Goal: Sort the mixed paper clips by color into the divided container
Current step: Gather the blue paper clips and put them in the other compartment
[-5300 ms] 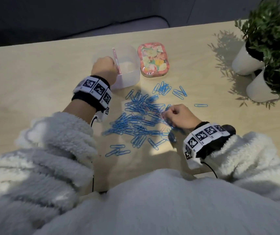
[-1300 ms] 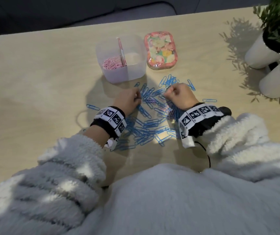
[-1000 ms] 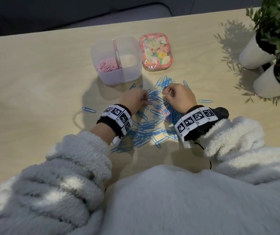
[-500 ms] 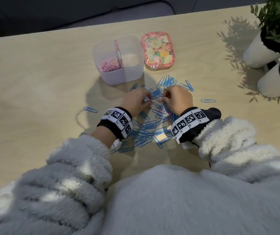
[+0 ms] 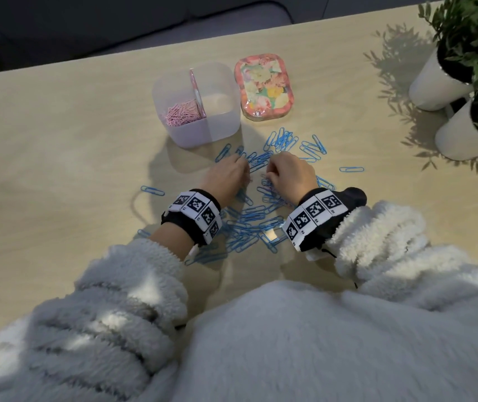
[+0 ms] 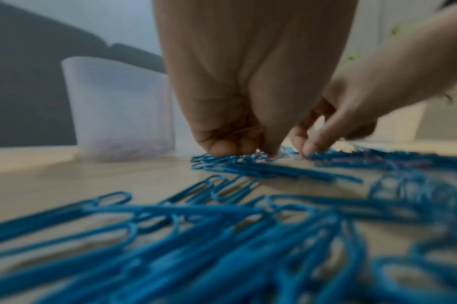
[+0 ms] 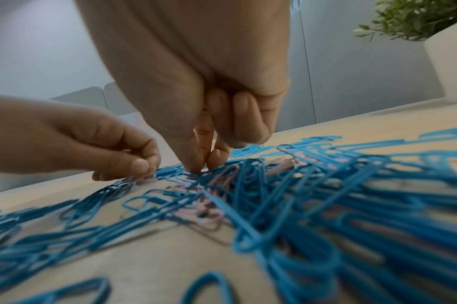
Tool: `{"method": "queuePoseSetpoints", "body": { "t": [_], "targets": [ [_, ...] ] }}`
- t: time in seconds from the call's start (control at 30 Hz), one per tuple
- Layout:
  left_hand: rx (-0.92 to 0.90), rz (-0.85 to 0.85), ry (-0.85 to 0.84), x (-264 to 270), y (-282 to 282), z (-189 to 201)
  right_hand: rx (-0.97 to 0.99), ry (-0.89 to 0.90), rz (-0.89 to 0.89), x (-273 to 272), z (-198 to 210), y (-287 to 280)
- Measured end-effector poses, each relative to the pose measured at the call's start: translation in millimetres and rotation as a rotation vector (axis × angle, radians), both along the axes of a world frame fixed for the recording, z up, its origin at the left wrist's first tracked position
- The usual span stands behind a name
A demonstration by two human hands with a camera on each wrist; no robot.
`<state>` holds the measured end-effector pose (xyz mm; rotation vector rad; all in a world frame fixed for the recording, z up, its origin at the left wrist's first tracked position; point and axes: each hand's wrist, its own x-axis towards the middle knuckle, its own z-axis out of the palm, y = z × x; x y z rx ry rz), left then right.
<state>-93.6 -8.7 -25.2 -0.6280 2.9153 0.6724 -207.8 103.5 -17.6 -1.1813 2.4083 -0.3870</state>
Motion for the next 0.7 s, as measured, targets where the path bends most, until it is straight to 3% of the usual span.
{"method": "queuePoseSetpoints", "body": {
  "t": [0.1, 0.2, 0.3, 0.43, 0.53, 0.63, 0.7],
  "targets": [
    [0.263, 0.188, 0.062, 4.7, -5.4, 7.4, 0.012, -0.014, 0.063, -2.5, 0.1, 7.9],
    [0.756, 0.417, 0.04, 4.7, -10.7, 14.4, -0.006, -0.049, 0.11, -8.4, -1.3, 14.9],
    [1.135, 0.569, 0.124, 3.9, -7.9, 19.7, -0.143, -0.27, 0.059, -18.6, -3.5, 20.0],
    [1.349, 0.568, 0.167, 7.7, -3.1, 20.5, -0.433, -0.737, -0.48, -38.6, 4.4, 25.9],
    [1.45, 0.554, 0.117, 5.7, 1.7, 19.6, -0.481, -0.981, -0.745, -51.5, 10.4, 38.4],
    [1.455, 0.594, -0.017, -2.4, 11.1, 24.7, -0.387, -1.094, -0.715, -47.7, 11.8, 42.0],
    [1.318, 0.582, -0.073, -8.8, 18.0, 24.1, -0.269, -0.851, -0.5, -37.4, 9.4, 41.7]
  ]
}}
